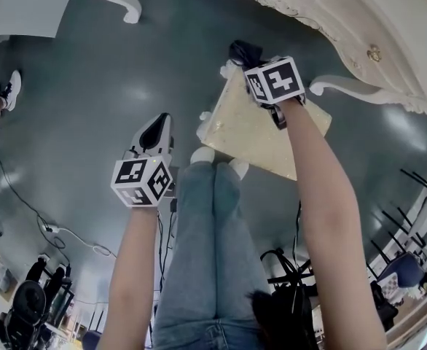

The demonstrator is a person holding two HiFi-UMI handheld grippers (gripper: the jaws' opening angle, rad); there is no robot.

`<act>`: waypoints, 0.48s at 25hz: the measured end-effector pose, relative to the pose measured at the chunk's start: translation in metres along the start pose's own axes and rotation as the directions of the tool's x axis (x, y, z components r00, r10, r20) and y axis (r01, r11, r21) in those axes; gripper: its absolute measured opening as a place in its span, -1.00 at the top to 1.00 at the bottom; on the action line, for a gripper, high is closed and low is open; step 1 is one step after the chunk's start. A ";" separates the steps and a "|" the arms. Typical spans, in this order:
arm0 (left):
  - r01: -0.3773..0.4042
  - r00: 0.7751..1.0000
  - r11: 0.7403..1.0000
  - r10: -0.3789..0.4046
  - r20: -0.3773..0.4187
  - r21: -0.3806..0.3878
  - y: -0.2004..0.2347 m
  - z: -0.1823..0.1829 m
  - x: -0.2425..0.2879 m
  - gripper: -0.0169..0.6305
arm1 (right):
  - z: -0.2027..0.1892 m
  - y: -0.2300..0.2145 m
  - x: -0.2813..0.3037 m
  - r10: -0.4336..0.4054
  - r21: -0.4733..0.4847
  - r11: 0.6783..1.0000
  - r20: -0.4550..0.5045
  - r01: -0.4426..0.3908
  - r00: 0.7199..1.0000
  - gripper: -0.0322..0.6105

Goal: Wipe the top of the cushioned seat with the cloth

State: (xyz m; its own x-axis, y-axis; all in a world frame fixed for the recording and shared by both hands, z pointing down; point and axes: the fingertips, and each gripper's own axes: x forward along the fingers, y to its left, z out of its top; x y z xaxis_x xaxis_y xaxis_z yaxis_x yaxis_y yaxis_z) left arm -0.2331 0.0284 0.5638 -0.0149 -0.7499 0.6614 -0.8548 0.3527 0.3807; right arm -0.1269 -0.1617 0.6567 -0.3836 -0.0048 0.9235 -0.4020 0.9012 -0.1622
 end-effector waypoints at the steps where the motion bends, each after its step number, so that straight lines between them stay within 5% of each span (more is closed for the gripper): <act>1: -0.002 1.000 1.000 0.002 -0.001 -0.002 0.001 -0.002 -0.001 0.91 | 0.000 0.002 0.002 -0.009 -0.031 0.999 -0.012 0.009 1.000 0.77; 5: -0.009 1.000 1.000 0.009 -0.003 -0.012 0.005 -0.007 -0.003 0.91 | 0.005 0.018 0.008 -0.025 -0.229 0.973 -0.053 0.012 0.998 0.77; 12: 0.001 1.000 1.000 -0.001 -0.003 -0.011 -0.001 -0.009 -0.004 0.91 | 0.003 0.040 0.010 -0.046 -0.440 0.898 -0.109 -0.007 0.993 0.77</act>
State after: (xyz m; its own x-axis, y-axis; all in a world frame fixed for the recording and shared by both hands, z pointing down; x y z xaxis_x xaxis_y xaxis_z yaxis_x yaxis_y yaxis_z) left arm -0.2273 0.0361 0.5664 -0.0127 -0.7485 0.6630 -0.8491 0.3582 0.3882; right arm -0.1497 -0.1271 0.6588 -0.2712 0.0009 0.9625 0.0073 1.0000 0.0011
